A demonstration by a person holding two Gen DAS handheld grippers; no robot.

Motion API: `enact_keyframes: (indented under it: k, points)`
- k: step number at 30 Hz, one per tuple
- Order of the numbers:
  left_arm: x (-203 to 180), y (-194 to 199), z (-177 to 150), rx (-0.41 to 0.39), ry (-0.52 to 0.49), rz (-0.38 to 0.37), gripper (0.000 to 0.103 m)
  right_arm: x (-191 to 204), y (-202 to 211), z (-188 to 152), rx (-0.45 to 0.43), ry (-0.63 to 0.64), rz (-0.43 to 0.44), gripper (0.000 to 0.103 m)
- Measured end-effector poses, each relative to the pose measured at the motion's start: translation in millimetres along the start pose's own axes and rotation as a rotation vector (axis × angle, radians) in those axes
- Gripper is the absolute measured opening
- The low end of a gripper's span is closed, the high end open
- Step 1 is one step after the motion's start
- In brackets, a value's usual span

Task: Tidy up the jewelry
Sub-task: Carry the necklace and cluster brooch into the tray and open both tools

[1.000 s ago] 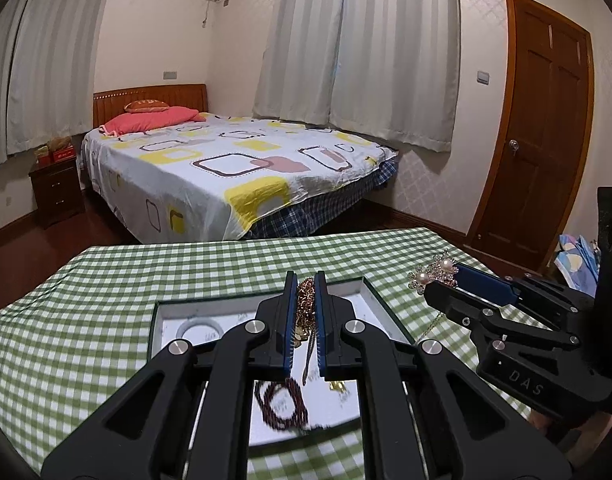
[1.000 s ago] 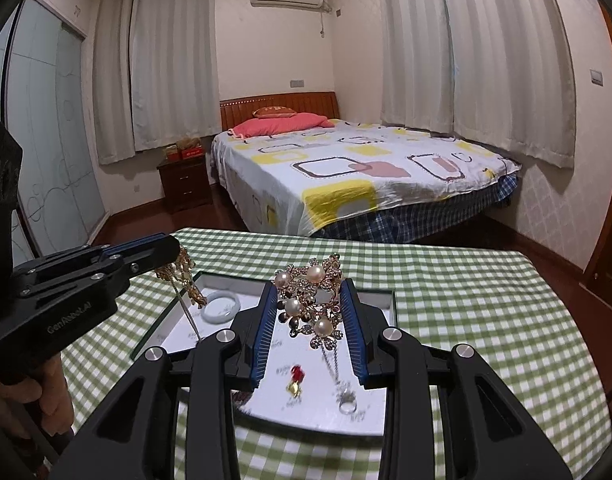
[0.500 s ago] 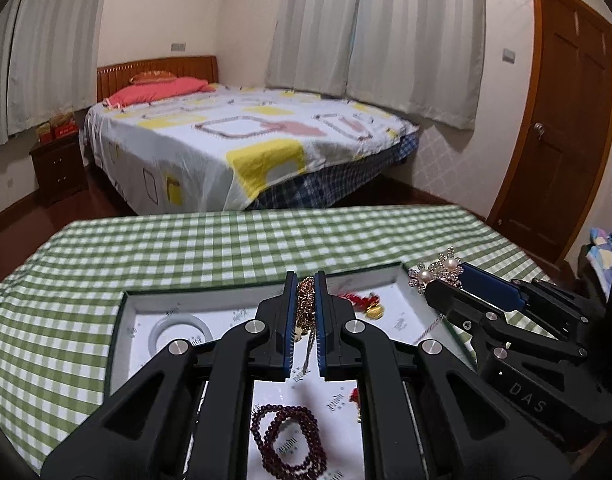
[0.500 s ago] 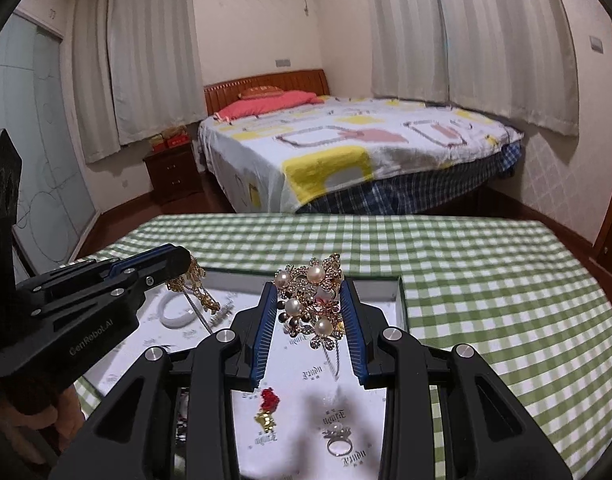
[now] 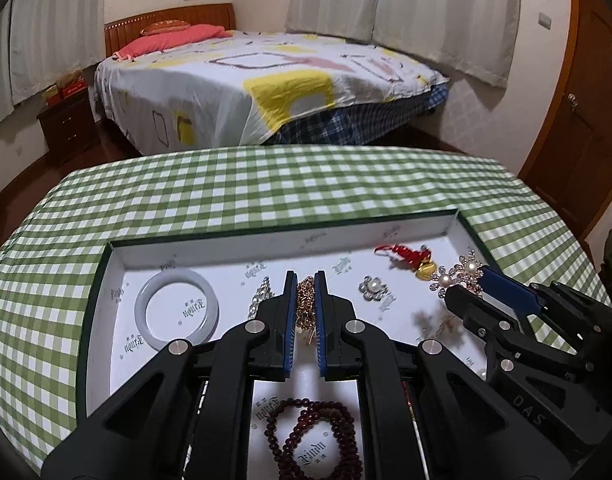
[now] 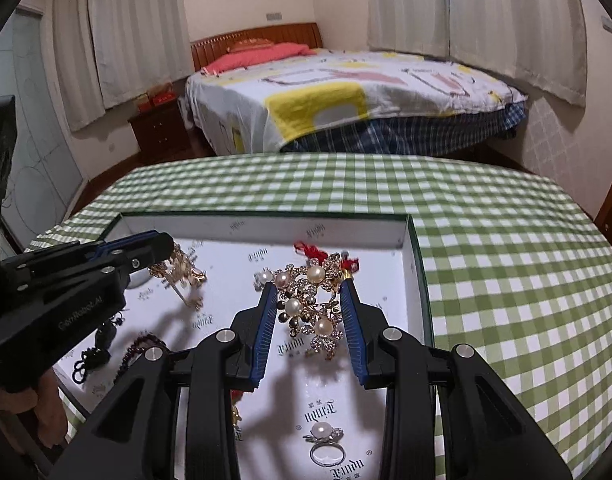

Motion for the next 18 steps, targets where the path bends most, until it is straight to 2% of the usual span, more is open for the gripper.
enact_keyframes:
  k: [16,18]
  points:
    - [1,-18,-14,0.084,-0.017,0.015,0.009,1,-24,-8,0.084,-0.001,-0.016,0.034]
    - [3,-18,-14,0.079,-0.014,0.023,0.017,2,-25,-8,0.092,-0.001,-0.017,0.034]
Point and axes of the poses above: each gripper's, at about its wrist camera, not at the fingertips, and y roughly against the way its jaws point, x to its left, z to its top, the point moved 7 cm from there along -y, roughly the way its jaws point, and after that the axes turned 6 degrees about -x, right-handed, at the moved point
